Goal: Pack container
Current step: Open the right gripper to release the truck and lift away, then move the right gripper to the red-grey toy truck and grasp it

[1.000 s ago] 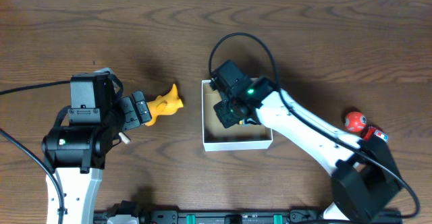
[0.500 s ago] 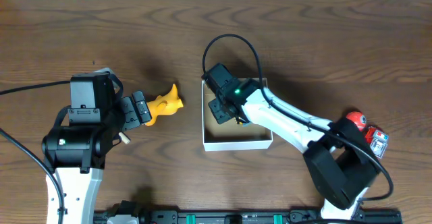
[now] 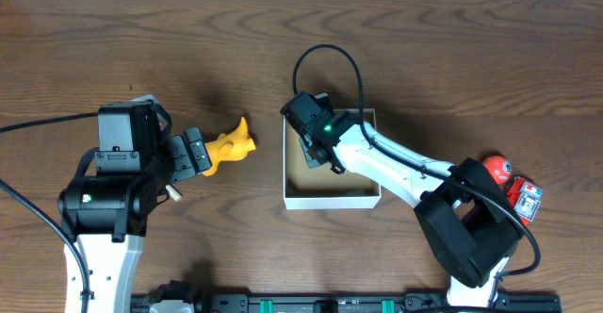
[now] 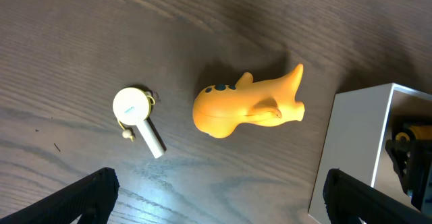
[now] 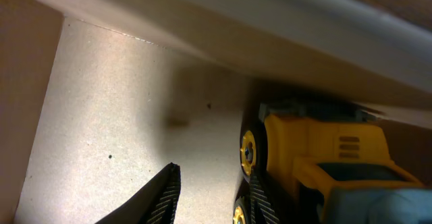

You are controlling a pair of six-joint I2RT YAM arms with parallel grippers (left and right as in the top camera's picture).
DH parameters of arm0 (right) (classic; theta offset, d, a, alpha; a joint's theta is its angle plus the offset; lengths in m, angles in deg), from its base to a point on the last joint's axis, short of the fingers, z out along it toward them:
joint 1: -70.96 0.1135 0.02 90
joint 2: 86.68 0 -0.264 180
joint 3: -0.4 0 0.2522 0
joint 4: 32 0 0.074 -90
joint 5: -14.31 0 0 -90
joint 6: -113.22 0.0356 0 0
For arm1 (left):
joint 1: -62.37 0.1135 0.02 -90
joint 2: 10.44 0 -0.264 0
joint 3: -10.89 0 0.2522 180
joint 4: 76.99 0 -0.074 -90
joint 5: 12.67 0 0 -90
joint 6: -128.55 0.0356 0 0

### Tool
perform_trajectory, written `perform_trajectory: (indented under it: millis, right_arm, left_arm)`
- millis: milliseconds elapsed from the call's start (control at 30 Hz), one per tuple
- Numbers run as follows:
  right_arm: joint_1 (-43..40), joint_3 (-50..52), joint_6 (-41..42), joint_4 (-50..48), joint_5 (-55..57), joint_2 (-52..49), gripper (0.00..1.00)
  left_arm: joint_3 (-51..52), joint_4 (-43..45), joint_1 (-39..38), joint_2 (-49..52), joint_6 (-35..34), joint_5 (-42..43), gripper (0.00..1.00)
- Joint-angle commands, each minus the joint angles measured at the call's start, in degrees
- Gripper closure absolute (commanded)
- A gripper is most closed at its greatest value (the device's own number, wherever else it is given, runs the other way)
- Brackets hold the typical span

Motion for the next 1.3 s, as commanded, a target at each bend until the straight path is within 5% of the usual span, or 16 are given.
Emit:
perform_trajectory:
  millis: [0,167,333,767,967,1067,1267]
  right_arm:
    - [-0.04,-0.55,4.74,0.26,3.69,-0.66,0.63]
    - [-0.07,-0.55,5.33,0.2,3.76,-0.66,0.58]
    - [-0.04,-0.79,0.26,-0.22,-1.42,-0.46,0.38]
    - [-5.31,-12.74,-5.14,11.96,-3.91,16.33,0.32]
    - [-19.02,-15.34,3.76,23.96,-1.6,29.18,0.17]
    - [-29.2,-15.34,9.03,30.47,-3.06,33.88,0.01]
    - [-51.3,-14.19,10.84,40.3,-5.68,37.13,0.01]
  left_arm:
    - [-1.05,-0.17,0.13,-0.09,-0.31,-0.07,0.02]
    - [-1.05,-0.17,0.13,-0.09,-0.31,-0.07,0.02]
    - [-1.05,-0.17,0.13,-0.09,-0.31,-0.07,0.02]
    - [-1.05,-0.17,0.13,-0.09,-0.31,-0.07,0.02]
    - [-1.05,-0.17,0.13,-0.09,-0.28,-0.09,0.02]
    - [-1.05,-0.17,0.13,-0.09,-0.28,-0.09,0.02]
    - [-1.05,-0.17,0.13,-0.07,-0.31,-0.07,0.02]
